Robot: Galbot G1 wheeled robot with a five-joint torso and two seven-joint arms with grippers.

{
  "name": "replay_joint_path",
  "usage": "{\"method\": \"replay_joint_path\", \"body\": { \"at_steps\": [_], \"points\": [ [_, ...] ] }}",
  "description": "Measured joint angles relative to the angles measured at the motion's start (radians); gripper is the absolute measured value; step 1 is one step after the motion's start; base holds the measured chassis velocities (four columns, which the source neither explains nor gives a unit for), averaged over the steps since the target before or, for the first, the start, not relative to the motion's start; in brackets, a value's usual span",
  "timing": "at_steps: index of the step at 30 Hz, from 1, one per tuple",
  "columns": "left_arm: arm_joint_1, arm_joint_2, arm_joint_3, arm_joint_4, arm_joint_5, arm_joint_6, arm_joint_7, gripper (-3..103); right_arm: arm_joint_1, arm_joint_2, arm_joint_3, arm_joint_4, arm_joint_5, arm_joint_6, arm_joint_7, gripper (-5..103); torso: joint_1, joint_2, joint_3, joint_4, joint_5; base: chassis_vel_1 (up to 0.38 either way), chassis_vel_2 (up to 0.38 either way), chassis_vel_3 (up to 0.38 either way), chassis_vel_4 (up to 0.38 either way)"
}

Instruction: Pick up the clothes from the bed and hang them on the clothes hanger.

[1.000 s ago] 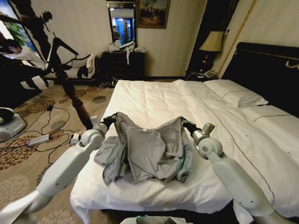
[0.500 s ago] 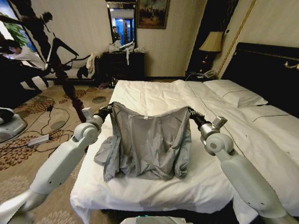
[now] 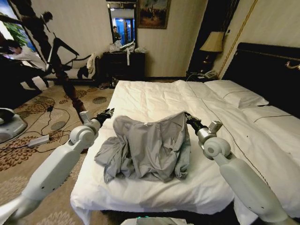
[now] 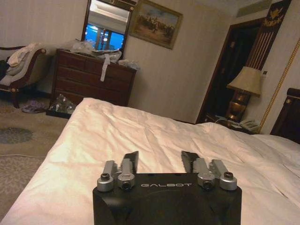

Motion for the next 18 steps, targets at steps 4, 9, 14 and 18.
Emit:
{"method": "replay_joint_path", "body": {
  "at_steps": [4,9,14,18],
  "points": [
    [0.007,0.005,-0.014,-0.013,-0.004,-0.005,-0.017,70,-0.009,-0.001,0.002,0.006,0.001,-0.001,0.003,0,0.000,0.000,0.000,0.0001,0.0000,0.000,0.000,0.000,0.000],
    [0.009,0.030,-0.027,-0.050,-0.015,-0.017,-0.027,92,-0.017,-0.006,0.007,0.016,0.001,-0.001,0.005,0,0.000,0.000,0.000,0.0003,-0.0001,0.000,0.000,0.000,0.000],
    [-0.045,0.034,-0.015,-0.043,-0.045,-0.024,-0.039,100,-0.017,-0.006,0.007,0.027,0.001,-0.001,0.008,0,0.000,0.000,0.000,0.0000,0.0002,0.000,0.000,0.000,0.000],
    [-0.170,-0.001,0.067,0.072,-0.043,-0.039,-0.036,100,-0.013,-0.001,0.000,0.040,0.005,-0.001,0.013,0,0.000,0.000,0.000,0.0006,-0.0001,0.000,0.000,0.000,0.000]
  ]
}}
